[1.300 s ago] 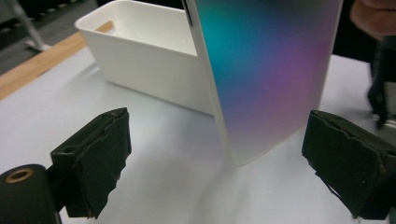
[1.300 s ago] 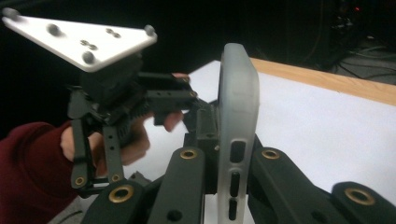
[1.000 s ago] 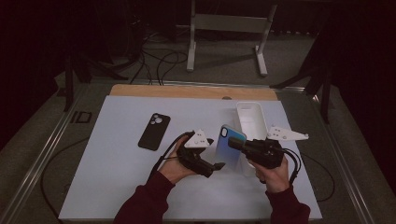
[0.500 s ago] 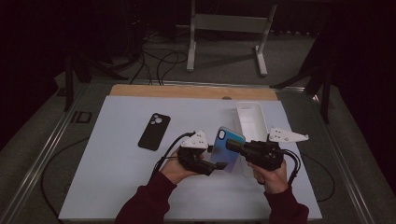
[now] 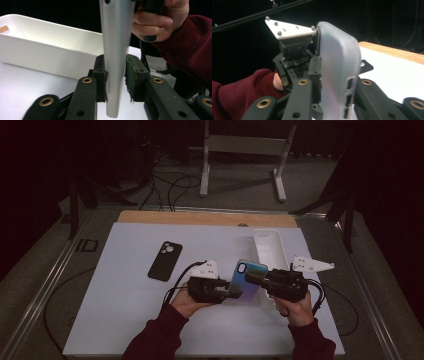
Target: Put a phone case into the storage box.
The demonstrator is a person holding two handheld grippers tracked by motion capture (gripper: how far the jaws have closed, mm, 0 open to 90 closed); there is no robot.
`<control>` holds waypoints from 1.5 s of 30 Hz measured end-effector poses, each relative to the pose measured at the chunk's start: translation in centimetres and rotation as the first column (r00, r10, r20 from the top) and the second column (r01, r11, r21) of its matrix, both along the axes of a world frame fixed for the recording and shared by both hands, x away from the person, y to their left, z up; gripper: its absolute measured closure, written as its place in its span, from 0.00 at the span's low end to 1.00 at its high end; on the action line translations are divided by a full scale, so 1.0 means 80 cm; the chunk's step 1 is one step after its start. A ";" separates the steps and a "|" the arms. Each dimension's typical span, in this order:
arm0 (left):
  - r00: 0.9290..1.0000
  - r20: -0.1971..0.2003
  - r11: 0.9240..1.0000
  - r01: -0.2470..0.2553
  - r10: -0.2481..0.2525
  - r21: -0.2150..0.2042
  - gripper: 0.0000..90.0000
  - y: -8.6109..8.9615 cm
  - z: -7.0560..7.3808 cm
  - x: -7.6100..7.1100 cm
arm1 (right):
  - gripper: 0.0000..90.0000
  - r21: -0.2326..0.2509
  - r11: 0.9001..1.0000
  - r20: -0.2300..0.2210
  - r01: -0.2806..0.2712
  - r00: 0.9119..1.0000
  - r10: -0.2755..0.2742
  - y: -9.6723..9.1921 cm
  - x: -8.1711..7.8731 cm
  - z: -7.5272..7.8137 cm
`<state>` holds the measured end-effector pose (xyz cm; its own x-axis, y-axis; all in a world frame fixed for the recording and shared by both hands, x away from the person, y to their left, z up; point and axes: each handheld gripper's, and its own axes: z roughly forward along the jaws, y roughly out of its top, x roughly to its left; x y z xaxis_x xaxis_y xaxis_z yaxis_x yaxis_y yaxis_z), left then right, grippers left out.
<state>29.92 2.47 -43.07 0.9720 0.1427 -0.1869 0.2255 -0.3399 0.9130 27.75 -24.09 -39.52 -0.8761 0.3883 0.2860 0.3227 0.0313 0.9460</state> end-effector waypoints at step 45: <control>0.961 0.098 0.963 -0.264 0.258 0.052 0.90 0.005 0.006 0.001 | 0.15 -0.139 0.959 -0.006 0.249 0.968 -0.252 0.002 -0.006 0.002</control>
